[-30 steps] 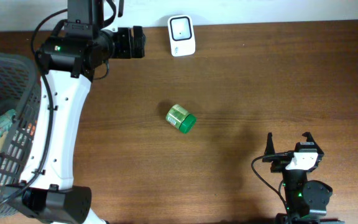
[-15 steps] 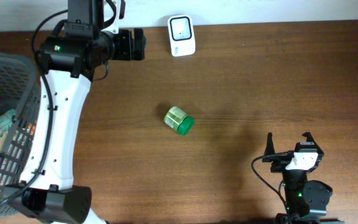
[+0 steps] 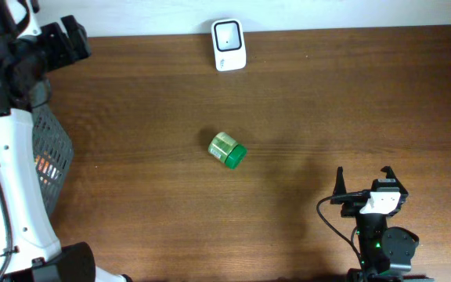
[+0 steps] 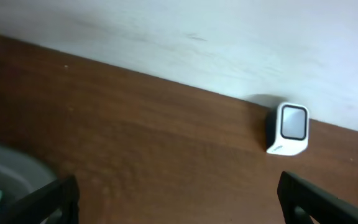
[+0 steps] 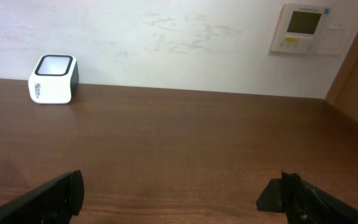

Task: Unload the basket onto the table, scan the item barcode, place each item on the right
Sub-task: 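Return the left gripper into the basket and grasp the Pantene tube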

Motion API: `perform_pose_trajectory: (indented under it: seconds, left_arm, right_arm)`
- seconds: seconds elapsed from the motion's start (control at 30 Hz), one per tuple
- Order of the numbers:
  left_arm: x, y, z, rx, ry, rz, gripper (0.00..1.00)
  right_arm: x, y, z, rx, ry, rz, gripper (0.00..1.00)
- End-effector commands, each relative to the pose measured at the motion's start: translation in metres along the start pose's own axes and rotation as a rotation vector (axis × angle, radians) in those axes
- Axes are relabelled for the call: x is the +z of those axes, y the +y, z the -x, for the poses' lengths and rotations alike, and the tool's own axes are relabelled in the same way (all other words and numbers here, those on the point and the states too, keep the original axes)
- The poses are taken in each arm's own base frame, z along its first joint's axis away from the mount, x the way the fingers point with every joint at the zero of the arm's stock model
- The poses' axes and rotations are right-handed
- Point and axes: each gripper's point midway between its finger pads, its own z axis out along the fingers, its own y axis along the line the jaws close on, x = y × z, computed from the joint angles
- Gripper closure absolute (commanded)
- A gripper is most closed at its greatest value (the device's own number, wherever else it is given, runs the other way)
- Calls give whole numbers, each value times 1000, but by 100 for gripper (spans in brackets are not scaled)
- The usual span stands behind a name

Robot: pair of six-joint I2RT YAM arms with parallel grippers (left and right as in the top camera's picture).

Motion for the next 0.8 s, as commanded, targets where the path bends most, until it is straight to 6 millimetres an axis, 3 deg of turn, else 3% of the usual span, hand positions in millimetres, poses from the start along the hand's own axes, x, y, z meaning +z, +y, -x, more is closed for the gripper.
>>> perform_pose_trajectory:
  seconds: [0.0,0.47,0.63,0.77]
  left_arm:
    - [-14,8,7,-52,-26,11,1]
    - [-13,14,-2,-57,8,44,0]
    - [-21,62,0,-120,0,150,0]
    - [-35,114,-9,-207,24,250,1]
  right_arm:
    - [0,1,-2,9,2,5,2]
    - [0,1,-2,9,2,5,2]
    - [0,1,-2,9,2,5,2]
    - [0,1,-2,8,2,5,2]
